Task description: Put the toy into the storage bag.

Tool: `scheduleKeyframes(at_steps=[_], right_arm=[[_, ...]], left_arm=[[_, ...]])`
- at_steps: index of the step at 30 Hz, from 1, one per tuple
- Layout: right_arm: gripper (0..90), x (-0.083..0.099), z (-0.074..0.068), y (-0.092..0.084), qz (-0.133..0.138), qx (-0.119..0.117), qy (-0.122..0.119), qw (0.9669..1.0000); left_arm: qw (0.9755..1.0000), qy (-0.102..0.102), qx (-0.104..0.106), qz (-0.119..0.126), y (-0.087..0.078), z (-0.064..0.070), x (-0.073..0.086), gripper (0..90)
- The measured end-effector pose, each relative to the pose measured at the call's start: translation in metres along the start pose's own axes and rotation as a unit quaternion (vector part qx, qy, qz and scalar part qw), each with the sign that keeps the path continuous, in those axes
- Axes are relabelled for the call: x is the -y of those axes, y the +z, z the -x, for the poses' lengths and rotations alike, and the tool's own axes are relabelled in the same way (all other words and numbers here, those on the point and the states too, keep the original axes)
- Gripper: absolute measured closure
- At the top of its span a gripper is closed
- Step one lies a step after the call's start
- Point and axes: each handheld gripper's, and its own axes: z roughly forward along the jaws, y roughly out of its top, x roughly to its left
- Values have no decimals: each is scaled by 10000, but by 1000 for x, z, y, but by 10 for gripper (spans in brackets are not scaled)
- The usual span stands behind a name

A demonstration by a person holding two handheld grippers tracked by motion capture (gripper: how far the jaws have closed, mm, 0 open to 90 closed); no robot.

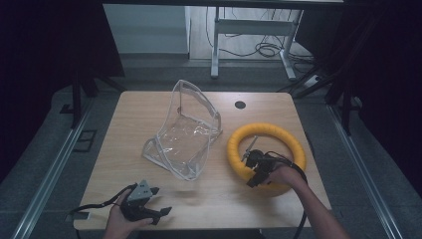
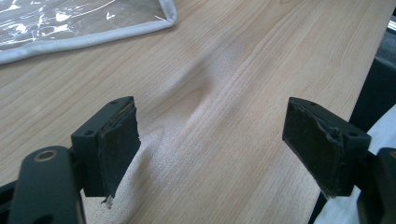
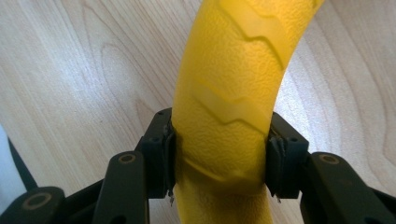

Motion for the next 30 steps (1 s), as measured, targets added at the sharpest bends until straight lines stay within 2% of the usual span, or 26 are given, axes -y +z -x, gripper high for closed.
scheduleKeyframes(at_steps=[2, 7, 8, 11, 15, 17, 20, 23, 26, 29, 30], right_arm=[[520, 0, 1, -4, 89, -2, 24, 10000], [521, 2, 7, -19, 507, -109, 214, 9984], [522, 4, 9, -25, 657, -108, 258, 9974], [522, 6, 9, -29, 742, -91, 286, 9968], [523, 10, 13, -41, 1102, -44, 383, 9932], [523, 10, 13, -43, 1152, -36, 370, 9926], [523, 11, 14, -53, 1381, 52, 446, 9894], [523, 11, 14, -59, 1459, 148, 438, 9882], [523, 11, 14, -65, 1617, 216, 428, 9857], [523, 11, 13, -75, 1907, 247, 460, 9802], [523, 11, 13, -75, 1907, 247, 460, 9802]], left_arm=[[10000, 3, -6, -2, 0, 0, 0, 185], [10000, 4, -10, -8, 0, 0, 0, 185], [10000, 7, -11, -7, 0, 0, 0, 185], [10000, 8, -6, -5, 1, 0, 0, 185], [10000, 8, -5, -7, 1, 0, 0, 185], [10000, -3, -2, -6, 1, 0, 0, 185], [10000, -1, -6, -7, 1, 0, 0, 185], [10000, -1, -4, -8, 2, 0, 0, 186], [10000, 2, -5, -16, 2, 0, 0, 185], [10000, 4, -8, -1, 1, 0, 0, 185], [10000, 4, -8, -1, 1, 0, 0, 185]])
